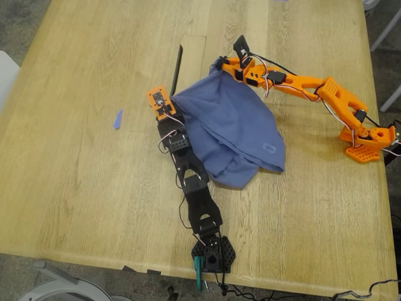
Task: Fold a T-shirt
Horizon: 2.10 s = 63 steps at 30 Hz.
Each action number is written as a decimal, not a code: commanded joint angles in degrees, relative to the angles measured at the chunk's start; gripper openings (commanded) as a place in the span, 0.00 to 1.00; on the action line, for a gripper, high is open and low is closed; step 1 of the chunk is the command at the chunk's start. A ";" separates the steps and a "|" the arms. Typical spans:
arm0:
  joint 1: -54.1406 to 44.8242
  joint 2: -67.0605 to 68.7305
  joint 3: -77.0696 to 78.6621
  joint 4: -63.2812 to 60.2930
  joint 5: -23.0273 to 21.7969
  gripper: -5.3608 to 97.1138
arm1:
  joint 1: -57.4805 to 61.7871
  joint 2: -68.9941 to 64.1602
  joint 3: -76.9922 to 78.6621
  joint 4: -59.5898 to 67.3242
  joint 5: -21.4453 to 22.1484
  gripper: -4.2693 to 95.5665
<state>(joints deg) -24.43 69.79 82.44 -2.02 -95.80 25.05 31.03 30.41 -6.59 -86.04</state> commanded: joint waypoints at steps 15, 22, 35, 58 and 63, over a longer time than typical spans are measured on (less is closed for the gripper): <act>-0.53 18.98 -8.17 14.50 1.05 0.05 | 3.69 -10.20 -38.50 19.16 0.00 0.04; 1.32 28.48 -8.00 34.98 1.32 0.05 | 2.99 -0.09 -38.50 43.15 -0.44 0.04; 8.88 44.74 -6.42 65.48 0.70 0.05 | -0.62 15.91 -38.50 85.25 -0.18 0.04; 31.46 60.03 4.39 91.05 -2.72 0.05 | -10.11 55.81 11.16 103.36 2.37 0.04; 34.63 62.84 13.54 83.50 -3.08 0.05 | -11.51 67.32 30.41 99.32 2.46 0.04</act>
<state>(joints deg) 8.79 126.74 94.22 84.81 -98.35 13.80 91.41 55.37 94.57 -83.94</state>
